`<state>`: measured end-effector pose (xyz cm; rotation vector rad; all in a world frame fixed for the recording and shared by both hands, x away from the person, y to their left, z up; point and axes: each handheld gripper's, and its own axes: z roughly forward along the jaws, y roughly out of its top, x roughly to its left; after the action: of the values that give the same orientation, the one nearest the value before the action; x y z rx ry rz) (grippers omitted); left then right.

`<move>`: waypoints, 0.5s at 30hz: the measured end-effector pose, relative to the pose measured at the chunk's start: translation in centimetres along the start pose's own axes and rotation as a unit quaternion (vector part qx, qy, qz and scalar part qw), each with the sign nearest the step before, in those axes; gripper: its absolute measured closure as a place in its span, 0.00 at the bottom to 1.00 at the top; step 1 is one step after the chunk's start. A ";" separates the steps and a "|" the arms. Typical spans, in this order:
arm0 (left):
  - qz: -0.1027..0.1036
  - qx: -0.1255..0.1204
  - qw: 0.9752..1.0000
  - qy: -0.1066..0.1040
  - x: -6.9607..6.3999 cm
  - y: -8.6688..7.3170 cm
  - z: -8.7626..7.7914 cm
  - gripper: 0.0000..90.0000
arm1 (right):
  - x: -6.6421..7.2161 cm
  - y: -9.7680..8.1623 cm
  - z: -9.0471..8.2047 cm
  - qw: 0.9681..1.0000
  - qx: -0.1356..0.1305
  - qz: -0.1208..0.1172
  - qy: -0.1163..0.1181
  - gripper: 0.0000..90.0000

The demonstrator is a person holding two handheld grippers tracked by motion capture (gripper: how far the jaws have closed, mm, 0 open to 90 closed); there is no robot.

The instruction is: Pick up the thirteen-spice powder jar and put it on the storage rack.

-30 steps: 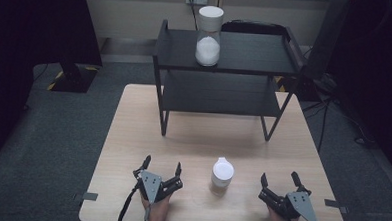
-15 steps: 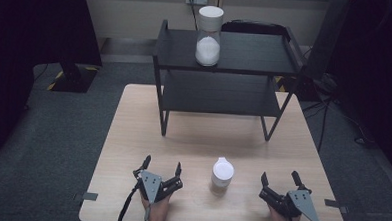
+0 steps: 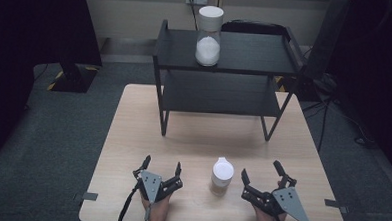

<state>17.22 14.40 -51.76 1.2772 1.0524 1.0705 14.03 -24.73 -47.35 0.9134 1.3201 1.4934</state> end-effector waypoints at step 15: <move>0.000 0.000 1.000 0.001 -0.1 0.0 0.0 0.00 | 4.0 -2.1 1.8 0.997 0.032 0.018 0.063 0.06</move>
<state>17.21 14.34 -51.76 1.2752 1.0545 1.0723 14.78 -20.36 -49.32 0.9001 1.4568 1.5665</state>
